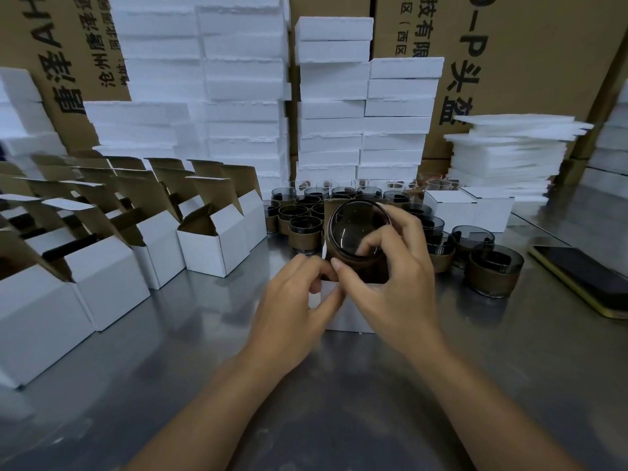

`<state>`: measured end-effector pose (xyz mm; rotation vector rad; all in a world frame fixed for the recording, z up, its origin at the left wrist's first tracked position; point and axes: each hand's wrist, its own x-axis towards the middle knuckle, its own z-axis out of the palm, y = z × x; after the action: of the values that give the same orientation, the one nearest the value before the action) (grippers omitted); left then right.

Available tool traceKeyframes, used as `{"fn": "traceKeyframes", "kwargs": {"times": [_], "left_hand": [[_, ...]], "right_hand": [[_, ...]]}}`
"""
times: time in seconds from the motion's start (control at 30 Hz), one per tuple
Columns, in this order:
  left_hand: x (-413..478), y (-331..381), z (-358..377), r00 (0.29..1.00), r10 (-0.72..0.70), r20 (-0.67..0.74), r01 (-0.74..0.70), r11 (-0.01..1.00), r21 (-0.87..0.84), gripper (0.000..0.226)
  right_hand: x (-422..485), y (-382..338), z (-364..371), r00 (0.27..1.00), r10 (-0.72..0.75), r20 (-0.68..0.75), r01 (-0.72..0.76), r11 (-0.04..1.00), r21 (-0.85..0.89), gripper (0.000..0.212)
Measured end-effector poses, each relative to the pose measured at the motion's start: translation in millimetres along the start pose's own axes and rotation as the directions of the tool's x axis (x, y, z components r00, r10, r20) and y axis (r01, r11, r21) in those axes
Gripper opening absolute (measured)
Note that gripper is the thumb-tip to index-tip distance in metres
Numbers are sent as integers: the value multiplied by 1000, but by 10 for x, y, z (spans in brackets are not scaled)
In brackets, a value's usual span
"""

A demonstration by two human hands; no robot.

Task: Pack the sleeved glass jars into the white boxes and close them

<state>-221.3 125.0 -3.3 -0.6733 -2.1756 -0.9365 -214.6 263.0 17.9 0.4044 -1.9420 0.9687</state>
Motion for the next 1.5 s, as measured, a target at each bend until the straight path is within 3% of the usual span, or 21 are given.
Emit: {"fn": "traceKeyframes", "kwargs": {"times": [0.33, 0.67, 0.8, 0.9, 1.03, 1.13, 1.27, 1.37, 1.5], "left_hand": [[-1, -3, 2, 1000, -7, 7, 6, 1000, 12, 18], [1, -4, -8, 999, -37, -4, 37, 999, 37, 14], [1, -2, -14, 999, -38, 1, 37, 999, 34, 14], [13, -2, -30, 1000, -18, 8, 18, 999, 28, 14], [24, 5, -41, 999, -35, -5, 34, 999, -19, 20], [44, 28, -41, 988, -150, -43, 140, 974, -176, 28], [88, 35, -27, 934, -356, -14, 329, 879, -346, 23], [110, 19, -9, 874, -478, 91, 476, 798, -369, 25], [136, 5, -14, 816, -548, 185, 572, 722, -388, 29]], "right_hand": [[8, 7, -11, 994, 46, 97, -35, 993, -114, 34], [-18, 101, -1, 947, 89, 310, -32, 982, -186, 16], [-16, 137, -13, 916, 55, 398, 42, 972, -231, 37], [-9, 96, -9, 930, 45, 365, 31, 979, -199, 40], [36, 63, -2, 990, 85, 108, -87, 996, 14, 26], [78, 90, -6, 964, 266, -7, -261, 949, 177, 18], [123, 193, 19, 821, 561, 105, -563, 766, 311, 18], [132, 218, 29, 703, 662, 260, -709, 625, 326, 25], [127, 225, 32, 691, 652, 313, -723, 616, 313, 36]]}}
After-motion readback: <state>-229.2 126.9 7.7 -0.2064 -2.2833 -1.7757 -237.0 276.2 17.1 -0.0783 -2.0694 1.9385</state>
